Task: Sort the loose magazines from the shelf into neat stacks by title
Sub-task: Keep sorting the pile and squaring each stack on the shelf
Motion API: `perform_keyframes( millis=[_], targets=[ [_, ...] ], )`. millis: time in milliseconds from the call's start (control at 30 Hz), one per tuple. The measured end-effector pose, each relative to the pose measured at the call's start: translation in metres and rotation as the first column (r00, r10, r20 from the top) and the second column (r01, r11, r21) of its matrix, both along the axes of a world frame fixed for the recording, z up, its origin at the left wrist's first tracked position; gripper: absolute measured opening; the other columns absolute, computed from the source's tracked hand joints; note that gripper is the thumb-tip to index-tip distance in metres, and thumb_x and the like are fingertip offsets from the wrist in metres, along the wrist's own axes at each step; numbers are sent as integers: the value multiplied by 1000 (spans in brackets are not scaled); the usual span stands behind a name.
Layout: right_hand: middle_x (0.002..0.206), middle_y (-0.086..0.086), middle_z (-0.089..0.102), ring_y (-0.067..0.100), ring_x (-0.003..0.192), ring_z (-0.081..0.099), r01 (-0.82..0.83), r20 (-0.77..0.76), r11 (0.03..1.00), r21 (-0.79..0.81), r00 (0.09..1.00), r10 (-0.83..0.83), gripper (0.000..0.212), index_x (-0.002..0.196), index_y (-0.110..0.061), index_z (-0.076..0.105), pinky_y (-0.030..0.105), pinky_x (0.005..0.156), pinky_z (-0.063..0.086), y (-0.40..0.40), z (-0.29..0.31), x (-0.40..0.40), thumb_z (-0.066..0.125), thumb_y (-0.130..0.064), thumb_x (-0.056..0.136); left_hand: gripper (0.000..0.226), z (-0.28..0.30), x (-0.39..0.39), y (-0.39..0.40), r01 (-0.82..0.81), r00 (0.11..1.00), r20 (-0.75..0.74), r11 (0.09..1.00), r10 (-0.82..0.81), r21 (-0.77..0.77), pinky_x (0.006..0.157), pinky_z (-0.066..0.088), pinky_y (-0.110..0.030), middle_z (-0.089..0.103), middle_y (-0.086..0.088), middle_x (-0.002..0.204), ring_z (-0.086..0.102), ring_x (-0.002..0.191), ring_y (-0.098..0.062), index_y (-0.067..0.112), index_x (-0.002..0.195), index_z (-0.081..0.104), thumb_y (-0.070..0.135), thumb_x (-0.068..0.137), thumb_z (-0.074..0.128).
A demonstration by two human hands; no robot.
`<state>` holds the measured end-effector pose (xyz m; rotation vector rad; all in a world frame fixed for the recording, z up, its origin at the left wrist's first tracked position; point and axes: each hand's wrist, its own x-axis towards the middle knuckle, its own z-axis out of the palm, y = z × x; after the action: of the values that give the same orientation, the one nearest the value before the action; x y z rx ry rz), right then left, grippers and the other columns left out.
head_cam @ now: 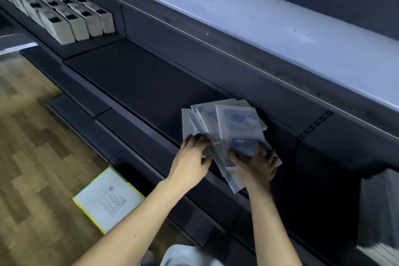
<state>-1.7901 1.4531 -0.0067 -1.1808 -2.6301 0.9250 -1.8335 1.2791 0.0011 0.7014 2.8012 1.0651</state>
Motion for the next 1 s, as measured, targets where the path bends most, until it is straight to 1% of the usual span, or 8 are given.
perform_keyframes(
  millis=[100, 367, 500, 600, 733, 833, 900, 1000],
  targets=[
    [161, 14, 14, 37, 147, 11, 53, 9, 998, 26, 999, -53, 107, 154, -27, 24, 54, 115, 18, -7, 3, 0, 71, -72, 69, 45, -1, -15, -5, 58, 998, 14, 998, -57, -25, 116, 28, -34, 34, 4, 152, 22, 144, -22, 27, 140, 50, 26, 94, 55],
    [154, 19, 29, 41, 138, 27, 257, 48, 964, 67, 964, -261, 112, 154, -21, 26, 49, 111, 25, -31, 8, -1, 68, -77, 67, 41, -11, -36, -18, 230, 973, 26, 973, -230, -23, 120, 22, -38, 33, 6, 154, 21, 146, -23, 27, 138, 53, 27, 96, 52],
    [143, 26, 43, 44, 128, 41, 319, -49, 938, 137, 948, -316, 109, 149, -9, 37, 49, 105, 34, -49, 8, 8, 75, -69, 66, 41, -12, -42, -22, 270, 962, 55, 963, -268, -15, 117, 28, -39, 33, 6, 155, 22, 146, -25, 26, 137, 52, 27, 97, 51],
    [140, 22, 48, 40, 128, 44, 371, -8, 927, 55, 929, -371, 107, 144, -5, 40, 45, 106, 35, -57, 5, 13, 77, -68, 65, 47, -10, -42, -26, 286, 956, 65, 958, -285, -5, 116, 30, -37, 31, 6, 155, 23, 144, -22, 26, 143, 46, 27, 96, 53],
    [122, 9, 60, 31, 109, 60, 453, -102, 877, -160, 876, -471, 95, 132, -5, 45, 32, 81, 46, -67, 6, 28, 83, -59, 64, 43, -9, -45, -29, 322, 946, 11, 946, -323, 21, 113, 32, -33, 37, 3, 149, 29, 138, -21, 24, 139, 52, 23, 96, 54],
    [106, 8, 62, 28, 92, 60, 493, -218, 831, -257, 808, -547, 56, 116, -8, 49, 29, 71, 41, -76, 9, 43, 80, -37, 78, 37, -7, -51, -29, 308, 951, 3, 949, -309, 62, 109, 37, -37, 45, -1, 144, 35, 135, -24, 20, 133, 58, 23, 95, 56],
    [107, 11, 65, 34, 91, 65, 506, -275, 821, -263, 777, -567, 45, 120, -9, 49, 32, 65, 47, -77, 12, 51, 72, -26, 86, 39, -6, -59, -29, 274, 962, -17, 958, -273, 80, 107, 40, -40, 46, -3, 144, 39, 132, -26, 19, 132, 58, 24, 94, 59],
    [103, 9, 65, 30, 71, 67, 515, -327, 805, -294, 738, -591, 40, 131, -12, 45, 26, 45, 52, -74, 19, 62, 59, -21, 94, 38, -1, -77, -20, 227, 970, -88, 974, -225, 16, 108, 37, -42, 47, -9, 142, 41, 128, -31, 15, 132, 57, 22, 95, 57]
  ],
)
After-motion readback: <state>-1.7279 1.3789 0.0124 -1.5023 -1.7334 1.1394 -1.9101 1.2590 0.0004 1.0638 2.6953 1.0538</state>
